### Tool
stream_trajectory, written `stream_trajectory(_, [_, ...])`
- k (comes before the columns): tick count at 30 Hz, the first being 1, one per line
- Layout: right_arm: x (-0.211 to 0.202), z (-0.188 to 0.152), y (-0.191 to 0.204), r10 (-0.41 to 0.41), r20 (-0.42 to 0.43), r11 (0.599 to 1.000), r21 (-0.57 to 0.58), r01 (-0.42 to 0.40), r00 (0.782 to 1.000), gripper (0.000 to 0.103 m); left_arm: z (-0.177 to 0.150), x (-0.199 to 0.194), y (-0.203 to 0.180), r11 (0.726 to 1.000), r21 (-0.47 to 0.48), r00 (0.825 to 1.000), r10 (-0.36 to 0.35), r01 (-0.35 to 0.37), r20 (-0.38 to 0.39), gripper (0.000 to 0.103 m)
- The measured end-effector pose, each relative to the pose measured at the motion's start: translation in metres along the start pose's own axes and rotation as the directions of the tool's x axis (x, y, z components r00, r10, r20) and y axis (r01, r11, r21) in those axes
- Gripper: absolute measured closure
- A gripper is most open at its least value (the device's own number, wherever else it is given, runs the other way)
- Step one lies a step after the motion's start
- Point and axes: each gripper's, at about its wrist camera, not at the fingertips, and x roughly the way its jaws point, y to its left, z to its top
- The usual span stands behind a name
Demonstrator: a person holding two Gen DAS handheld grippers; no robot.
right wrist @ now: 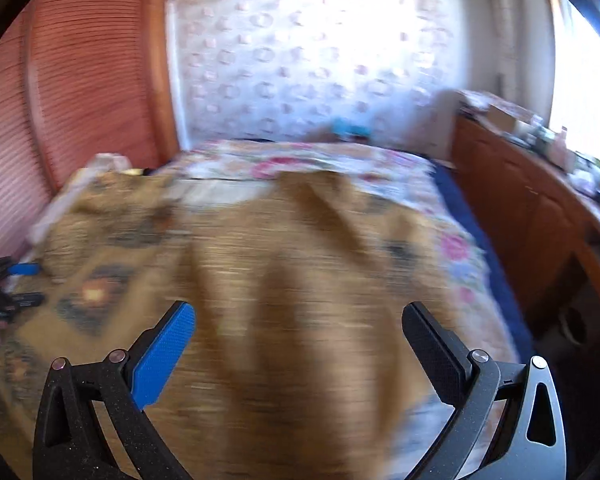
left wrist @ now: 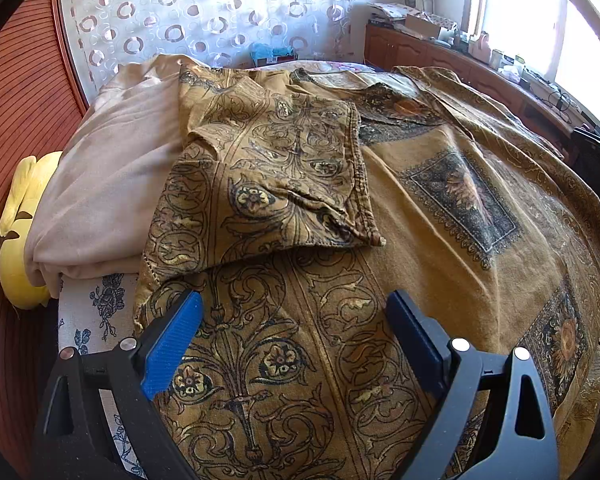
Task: Fold small clothes
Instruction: 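Move the right gripper to the other sleeve cuff and grasp it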
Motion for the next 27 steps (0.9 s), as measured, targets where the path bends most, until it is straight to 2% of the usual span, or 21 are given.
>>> stream_trajectory(2, [0.006,-0.002,-0.034,-0.046,-0.032,0.998,0.039,0.047,0.998,0.0,0.0,0.0,0.0,1.0,-0.001,1.0,-0.001,0.001,0.0,0.009])
stream_trajectory(5, [0.02,-0.009,-0.078,-0.066,-0.099,0.99,0.122,0.078,0.993,0.002,0.0,0.0,0.0,1.0,-0.001,1.0,0.0,0.0,0.0,0.009])
stream_trajectory(10, [0.038,-0.018,-0.113,-0.006,-0.182,0.971,0.235,0.05,0.983,0.006,0.001,0.001,-0.001,1.0,-0.012,1.0,0.013,-0.013,0.0,0.009])
stream_trajectory(13, [0.043,-0.022,-0.121,0.03,-0.204,0.966,0.258,0.024,0.978,0.013,0.003,-0.001,-0.003,0.999,-0.018,0.999,0.033,-0.033,0.003,0.009])
stream_trajectory(16, [0.047,-0.022,-0.128,0.035,-0.227,0.965,0.26,0.026,0.973,0.027,0.009,-0.005,-0.012,0.999,-0.027,0.999,0.02,-0.019,0.042,0.009])
stream_trajectory(18, [0.051,-0.019,-0.135,0.036,-0.239,0.967,0.255,0.027,0.97,0.044,0.015,-0.01,-0.019,0.999,-0.031,0.998,-0.004,0.006,0.064,0.009])
stream_trajectory(21, [0.056,-0.011,-0.129,0.047,-0.244,0.969,0.245,0.014,0.969,0.066,0.024,-0.017,-0.037,0.998,-0.017,0.993,-0.052,0.054,0.102,0.009])
stream_trajectory(22, [0.055,-0.009,-0.127,0.041,-0.244,0.973,0.231,0.017,0.969,0.068,0.027,-0.018,-0.046,0.998,-0.007,0.992,-0.065,0.066,0.108,0.009])
stream_trajectory(27, [0.052,0.001,-0.103,-0.066,-0.242,0.994,0.069,0.085,0.968,0.09,0.034,-0.002,-0.084,0.995,0.068,0.993,-0.082,0.077,0.086,0.009])
